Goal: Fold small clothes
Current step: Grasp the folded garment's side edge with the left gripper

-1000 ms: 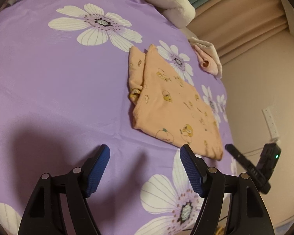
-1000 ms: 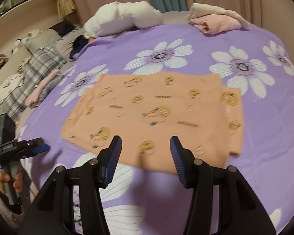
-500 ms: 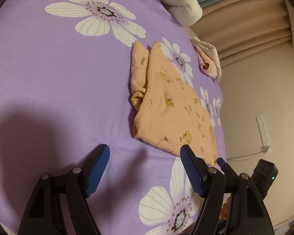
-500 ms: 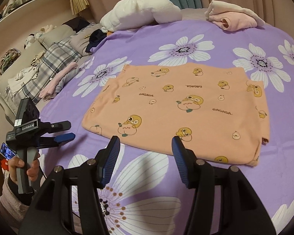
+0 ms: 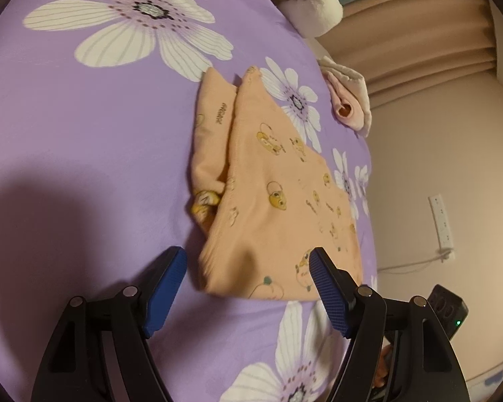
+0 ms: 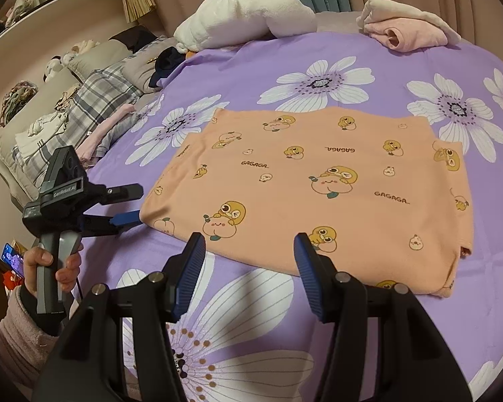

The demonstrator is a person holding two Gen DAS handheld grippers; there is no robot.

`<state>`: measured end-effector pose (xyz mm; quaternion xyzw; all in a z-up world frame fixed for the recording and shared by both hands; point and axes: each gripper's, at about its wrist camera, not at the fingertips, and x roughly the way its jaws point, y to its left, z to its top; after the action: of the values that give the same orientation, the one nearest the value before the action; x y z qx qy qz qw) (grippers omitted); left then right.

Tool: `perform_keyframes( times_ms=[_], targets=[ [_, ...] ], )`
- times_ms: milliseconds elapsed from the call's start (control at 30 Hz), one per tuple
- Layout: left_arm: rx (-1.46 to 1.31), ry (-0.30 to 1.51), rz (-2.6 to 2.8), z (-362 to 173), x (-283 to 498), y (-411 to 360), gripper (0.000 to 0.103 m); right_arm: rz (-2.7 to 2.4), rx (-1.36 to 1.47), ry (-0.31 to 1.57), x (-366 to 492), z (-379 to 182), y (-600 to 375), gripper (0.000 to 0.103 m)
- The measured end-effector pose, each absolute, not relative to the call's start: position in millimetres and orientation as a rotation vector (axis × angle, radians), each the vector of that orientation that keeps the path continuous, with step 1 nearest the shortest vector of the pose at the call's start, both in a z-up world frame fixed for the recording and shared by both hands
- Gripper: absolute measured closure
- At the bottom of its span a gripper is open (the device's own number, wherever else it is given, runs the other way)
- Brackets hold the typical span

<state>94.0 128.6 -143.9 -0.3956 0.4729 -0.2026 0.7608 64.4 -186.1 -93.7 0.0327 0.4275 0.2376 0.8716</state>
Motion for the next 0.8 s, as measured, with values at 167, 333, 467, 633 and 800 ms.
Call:
perform_keyframes(
  times_ms=[167,333,467,633,800],
  targets=[
    [-0.865,1.04,-0.465,-144.7,105.5,123.0,0.029,0.487,0.078,0.893,65.5,-94.6,-190.0,0.049],
    [-0.867,1.049,-0.485,-145.2,115.6,117.2,0.029,0.477,0.093,0.89,65.8,-95.5,-196.6,0.048],
    [-0.876,1.058,-0.497,-145.6,124.2,112.5,0.029,0.468,0.101,0.893,67.0,-97.1,-201.2,0.048],
    [-0.872,1.067,-0.507,-145.0,132.9,106.8,0.029,0.459,0.114,0.893,67.6,-98.5,-206.6,0.048],
    [-0.881,1.071,-0.518,-145.1,139.8,101.8,0.029,0.456,0.119,0.896,68.3,-100.0,-209.8,0.048]
  ],
)
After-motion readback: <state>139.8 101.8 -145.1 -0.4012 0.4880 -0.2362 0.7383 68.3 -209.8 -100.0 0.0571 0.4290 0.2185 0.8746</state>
